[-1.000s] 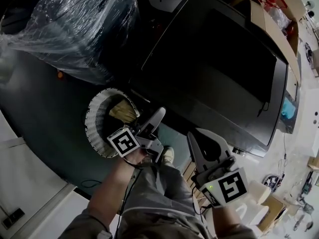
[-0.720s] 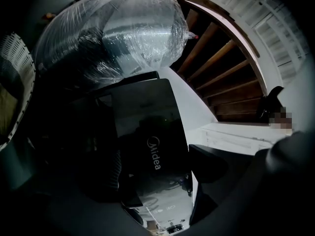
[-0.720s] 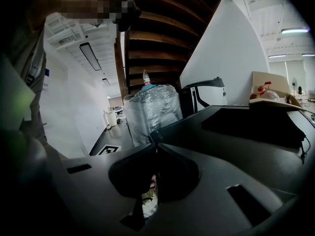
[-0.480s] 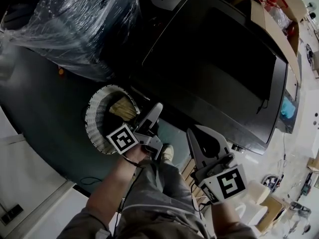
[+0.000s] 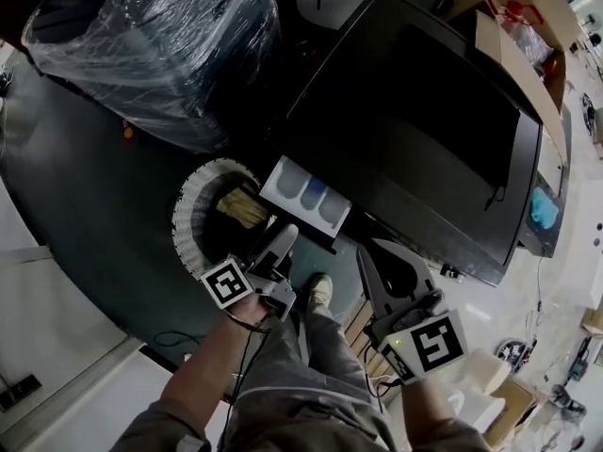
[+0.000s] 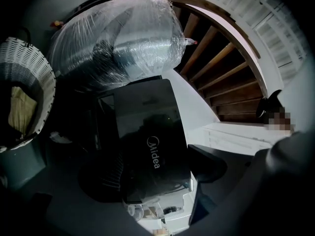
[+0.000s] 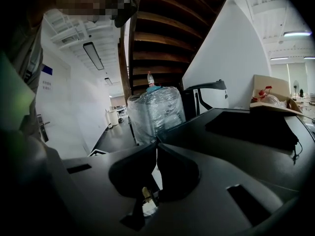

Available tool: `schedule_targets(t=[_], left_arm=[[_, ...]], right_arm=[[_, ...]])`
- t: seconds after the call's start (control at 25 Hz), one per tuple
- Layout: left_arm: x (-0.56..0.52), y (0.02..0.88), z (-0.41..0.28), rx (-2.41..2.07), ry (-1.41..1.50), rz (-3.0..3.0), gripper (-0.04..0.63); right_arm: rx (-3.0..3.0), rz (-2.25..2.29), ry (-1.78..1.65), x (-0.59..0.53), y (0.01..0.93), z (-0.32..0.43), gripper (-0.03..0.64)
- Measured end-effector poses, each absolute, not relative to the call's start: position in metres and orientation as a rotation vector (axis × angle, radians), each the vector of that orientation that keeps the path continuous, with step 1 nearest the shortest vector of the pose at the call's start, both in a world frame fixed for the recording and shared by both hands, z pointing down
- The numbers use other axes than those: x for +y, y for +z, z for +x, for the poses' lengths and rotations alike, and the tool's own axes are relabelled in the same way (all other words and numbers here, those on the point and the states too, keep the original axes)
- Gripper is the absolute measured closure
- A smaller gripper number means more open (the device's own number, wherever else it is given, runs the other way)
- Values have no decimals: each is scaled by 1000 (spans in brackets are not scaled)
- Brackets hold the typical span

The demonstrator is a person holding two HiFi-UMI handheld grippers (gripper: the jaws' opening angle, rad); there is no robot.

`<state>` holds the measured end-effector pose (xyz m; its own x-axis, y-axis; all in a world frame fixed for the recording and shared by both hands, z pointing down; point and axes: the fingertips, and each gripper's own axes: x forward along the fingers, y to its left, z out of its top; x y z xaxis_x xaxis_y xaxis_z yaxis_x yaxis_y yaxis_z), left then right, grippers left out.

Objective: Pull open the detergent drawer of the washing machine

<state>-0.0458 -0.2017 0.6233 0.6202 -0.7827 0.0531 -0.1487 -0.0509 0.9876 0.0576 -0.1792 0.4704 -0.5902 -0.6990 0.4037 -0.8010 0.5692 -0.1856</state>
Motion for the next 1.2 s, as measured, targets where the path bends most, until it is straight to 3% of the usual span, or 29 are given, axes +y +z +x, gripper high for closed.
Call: schedule_targets(t=[0.72,1.2], left_arm=[[-148,625,-74,-831,-620,1532,180],[-144,613,-90,-924,-431,1672,179]], right_arm=[[-2565,1094,460,-143,463,15,586],[-2573,1093,426,-143,443,17,586]])
